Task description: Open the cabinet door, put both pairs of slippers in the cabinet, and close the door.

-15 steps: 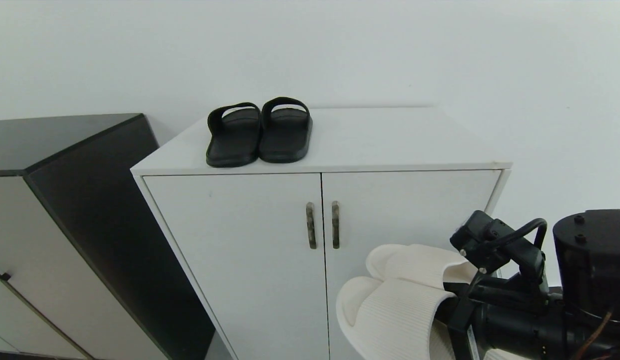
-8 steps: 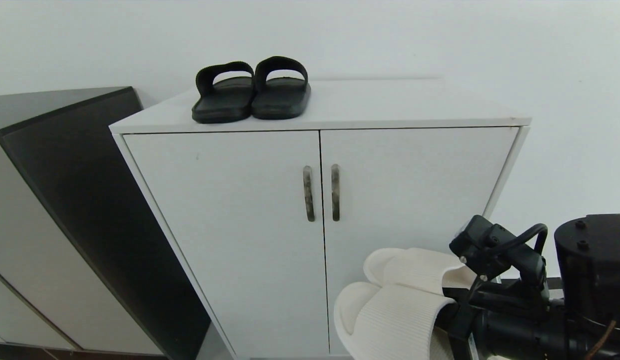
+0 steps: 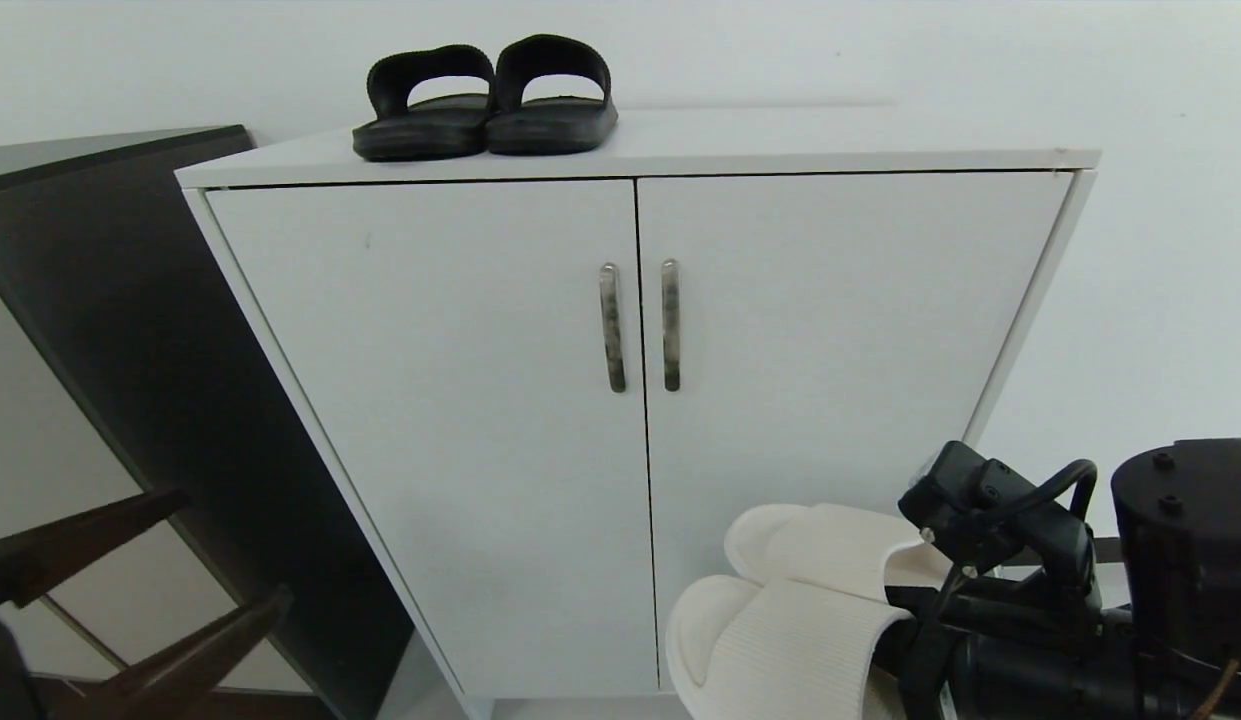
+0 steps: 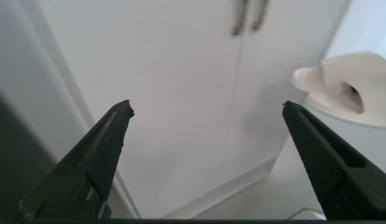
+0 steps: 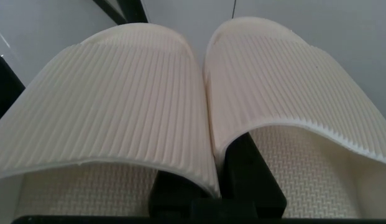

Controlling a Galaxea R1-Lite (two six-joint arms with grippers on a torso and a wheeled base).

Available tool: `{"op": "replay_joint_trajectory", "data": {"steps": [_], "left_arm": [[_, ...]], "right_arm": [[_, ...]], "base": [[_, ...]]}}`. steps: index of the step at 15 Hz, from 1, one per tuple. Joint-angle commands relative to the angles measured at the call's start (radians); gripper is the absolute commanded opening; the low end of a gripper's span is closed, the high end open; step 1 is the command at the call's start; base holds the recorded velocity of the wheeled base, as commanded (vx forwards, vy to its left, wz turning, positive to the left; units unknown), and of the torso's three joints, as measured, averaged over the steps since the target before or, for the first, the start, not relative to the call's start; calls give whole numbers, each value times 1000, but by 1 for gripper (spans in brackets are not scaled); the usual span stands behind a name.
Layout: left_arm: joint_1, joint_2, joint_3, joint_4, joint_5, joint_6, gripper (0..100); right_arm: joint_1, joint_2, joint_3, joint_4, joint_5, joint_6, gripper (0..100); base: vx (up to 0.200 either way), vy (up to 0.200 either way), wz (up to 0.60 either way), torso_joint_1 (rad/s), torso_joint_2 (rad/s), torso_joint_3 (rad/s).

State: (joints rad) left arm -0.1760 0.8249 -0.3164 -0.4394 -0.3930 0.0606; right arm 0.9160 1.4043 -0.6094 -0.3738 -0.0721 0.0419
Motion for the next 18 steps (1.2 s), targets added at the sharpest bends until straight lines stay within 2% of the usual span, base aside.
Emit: {"op": "replay_joint_trajectory", "data": {"steps": [1,3,4,7,9,10,11,13,14,16,18], "left_arm": [[-208,189,-78,-48,25,25,100],[-344,247,-162,-48,82,16,100],[-382,287,-201,-50,85,7,100],[-447,422,-337,-53,85,2,100],[-456,493,-421,-53,80,-12,100],[-479,548,-487,-53,69,-27,100],[-493,586,-538,-53,36,-65,100],[-502,646,-625,-52,-44,-105,100],[-502,681,-672,-50,-69,-136,100],[-502,727,-728,-50,-119,-213,100],[-502,737,-737,-50,-156,-251,100]], "right_arm": [[3,-1,0,0,0,0,0],[4,1,-1,0,0,0,0],[4,2,-3,-2,2,1,0],[4,5,-1,-25,3,3,0],[9,5,2,-36,14,3,0],[9,5,7,-37,25,3,0],[9,5,7,-37,25,3,0],[9,2,8,-37,25,4,0],[9,-1,8,-37,25,3,0],[9,-5,8,-37,23,3,0],[9,-5,8,-37,25,3,0]], "base": [[0,0,0,0,0,0],[0,0,0,0,0,0],[0,0,0,0,0,0],[0,0,0,0,0,0],[0,0,0,0,0,0],[0,0,0,0,0,0],[0,0,0,0,0,0],[0,0,0,0,0,0],[0,0,0,0,0,0],[0,0,0,0,0,0],[0,0,0,0,0,0]]}}
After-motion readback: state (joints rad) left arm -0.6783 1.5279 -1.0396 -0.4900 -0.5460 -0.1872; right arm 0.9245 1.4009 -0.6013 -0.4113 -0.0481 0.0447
